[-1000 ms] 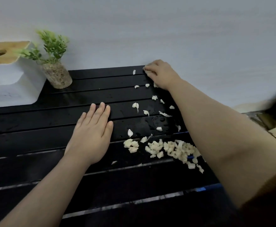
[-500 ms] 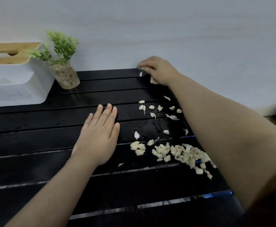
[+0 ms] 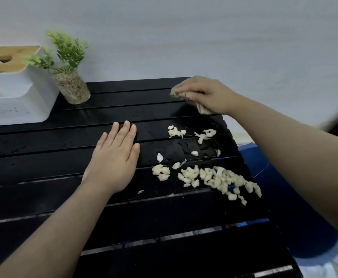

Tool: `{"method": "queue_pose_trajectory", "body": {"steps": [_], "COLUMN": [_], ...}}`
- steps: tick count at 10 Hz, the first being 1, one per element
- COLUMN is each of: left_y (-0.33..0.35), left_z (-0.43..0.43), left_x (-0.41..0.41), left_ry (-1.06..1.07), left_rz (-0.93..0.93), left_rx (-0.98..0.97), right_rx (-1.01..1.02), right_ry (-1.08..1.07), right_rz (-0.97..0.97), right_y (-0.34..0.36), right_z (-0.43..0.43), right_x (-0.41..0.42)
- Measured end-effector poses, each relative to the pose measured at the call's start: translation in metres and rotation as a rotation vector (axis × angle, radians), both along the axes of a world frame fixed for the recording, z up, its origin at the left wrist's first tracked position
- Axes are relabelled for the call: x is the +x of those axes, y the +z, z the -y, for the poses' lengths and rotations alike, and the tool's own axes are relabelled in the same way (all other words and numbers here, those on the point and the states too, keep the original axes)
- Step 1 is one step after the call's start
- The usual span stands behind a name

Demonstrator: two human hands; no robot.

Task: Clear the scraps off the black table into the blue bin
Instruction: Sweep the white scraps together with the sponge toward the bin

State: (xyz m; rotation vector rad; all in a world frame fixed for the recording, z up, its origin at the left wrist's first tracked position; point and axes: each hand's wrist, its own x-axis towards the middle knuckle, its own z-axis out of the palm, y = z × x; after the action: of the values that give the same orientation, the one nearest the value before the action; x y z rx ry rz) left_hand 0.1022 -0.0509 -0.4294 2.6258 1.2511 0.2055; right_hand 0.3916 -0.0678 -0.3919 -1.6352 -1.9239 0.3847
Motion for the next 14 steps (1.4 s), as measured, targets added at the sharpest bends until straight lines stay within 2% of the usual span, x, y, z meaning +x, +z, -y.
{"method": "queue_pose_trajectory", "body": {"steps": [1, 2, 3, 4, 5, 6, 7, 9, 10, 11, 12, 14], "left_y": [0.000, 0.000, -0.001, -0.003, -0.003, -0.003, -0.003, -0.004, -0.003, -0.002, -0.002, -0.005], "left_z": [0.000, -0.001, -0.001, -0.002, -0.002, -0.002, -0.003, -0.003, -0.003, -0.002, -0.003, -0.004], "left_x": [0.000, 0.000, 0.001, 0.000, 0.000, 0.000, 0.000, 0.001, 0.000, 0.000, 0.001, 0.000], "left_ry": [0.001, 0.003, 0.004, 0.000, 0.001, 0.001, 0.001, -0.004, -0.002, -0.002, -0.001, -0.007], "left_rz": [-0.006, -0.006, -0.001, 0.001, 0.002, -0.003, -0.004, -0.010, -0.008, -0.009, -0.010, -0.021], "left_rx": [-0.006, -0.007, -0.003, -0.001, -0.002, 0.000, 0.002, 0.010, 0.012, 0.010, 0.007, 0.015], "right_rx": [-0.077, -0.084, -0.098, -0.140, -0.016, -0.039, -0.061, -0.163, -0.064, 0.015, -0.098, -0.217], "right_ry": [-0.185, -0.136, 0.121, 0.270, 0.055, -0.196, -0.184, 0.205, 0.048, -0.225, -0.176, 0.294], "right_rz": [0.117, 0.084, 0.118, 0.062, -0.040, 0.019, 0.026, 0.002, -0.175, -0.190, -0.045, 0.017], "right_y": [-0.018, -0.023, -0.014, -0.002, 0.002, -0.012, -0.021, -0.008, -0.003, -0.007, -0.010, 0.000], "right_z": [-0.027, -0.017, 0.024, 0.051, 0.038, 0.018, 0.024, 0.086, 0.073, 0.039, 0.024, 0.076], "right_x": [0.010, -0.011, -0.039, -0.034, 0.001, 0.019, 0.005, -0.033, -0.019, -0.009, -0.030, -0.078]}}
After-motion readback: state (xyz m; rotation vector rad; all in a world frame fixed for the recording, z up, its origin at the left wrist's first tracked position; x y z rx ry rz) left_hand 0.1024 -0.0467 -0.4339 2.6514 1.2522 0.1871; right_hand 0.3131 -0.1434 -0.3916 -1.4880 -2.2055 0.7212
